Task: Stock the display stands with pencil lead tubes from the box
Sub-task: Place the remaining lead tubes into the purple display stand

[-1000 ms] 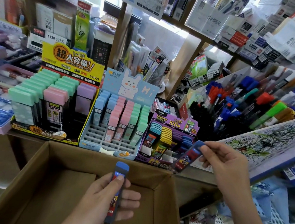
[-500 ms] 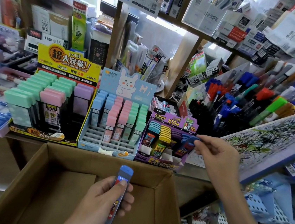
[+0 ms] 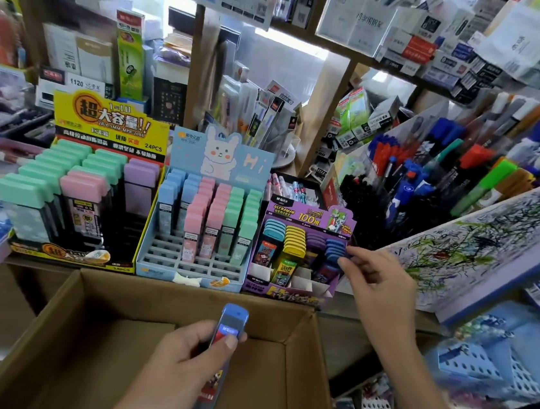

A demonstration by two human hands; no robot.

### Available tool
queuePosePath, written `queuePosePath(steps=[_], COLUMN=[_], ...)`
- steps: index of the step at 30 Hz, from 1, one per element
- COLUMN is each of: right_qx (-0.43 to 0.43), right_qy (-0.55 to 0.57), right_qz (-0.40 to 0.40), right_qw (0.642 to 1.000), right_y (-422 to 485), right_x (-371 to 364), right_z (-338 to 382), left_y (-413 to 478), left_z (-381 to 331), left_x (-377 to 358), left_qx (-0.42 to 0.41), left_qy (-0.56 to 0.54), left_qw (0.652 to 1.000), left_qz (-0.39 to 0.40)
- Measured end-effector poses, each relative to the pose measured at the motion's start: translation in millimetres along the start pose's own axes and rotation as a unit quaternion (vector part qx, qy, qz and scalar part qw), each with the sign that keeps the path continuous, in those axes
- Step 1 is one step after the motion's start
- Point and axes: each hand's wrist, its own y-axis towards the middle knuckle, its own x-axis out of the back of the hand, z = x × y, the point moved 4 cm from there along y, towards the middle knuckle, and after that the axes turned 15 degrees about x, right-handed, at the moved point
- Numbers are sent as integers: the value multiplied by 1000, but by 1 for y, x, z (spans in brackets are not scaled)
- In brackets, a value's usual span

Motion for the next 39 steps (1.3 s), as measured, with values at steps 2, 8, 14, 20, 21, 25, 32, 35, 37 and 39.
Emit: queuePosePath(steps=[2,8,14,20,21,25,32,35,37,39], right_qx=[-13,-74,-73,-46,-48,-49,-73,-77,-75,-74], right_qy=[20,62,3,-74,-80,-74,-47,-37,-35,-33], right_qz=[-20,-40,-30,-21,-20,-22,-34,-40,-41,-42], right_qw=[1000,994,997,996,995,996,996,996,996,996], right_y=[-9,-50,-81,-92,-93,-95,-95,-96,-96,-96], right_x=[2,0,-9,-22,-23,-22,-21,-21,-21,-21], right_z=[-6,-33,-62,-76,-76,-75,-71,-71,-72,-73], left_y=[2,6,9,15,18,32,53,60,64,66], left_z=[-3,-25,-63,-106,-114,-141,-166,-170,-171,-173], left_x=[1,2,-19,-53,-59,-79,-108,-112,-114,-114], left_qx=[-33,-123,-205,-284,-294,-321,-332,-332,-339,-355], left_qy=[24,111,210,271,274,298,384,405,414,425], left_qw=[999,986,955,919,916,899,861,851,843,828], left_qz=[15,-22,-33,-24,-18,-14,-28,-43,-60,-83])
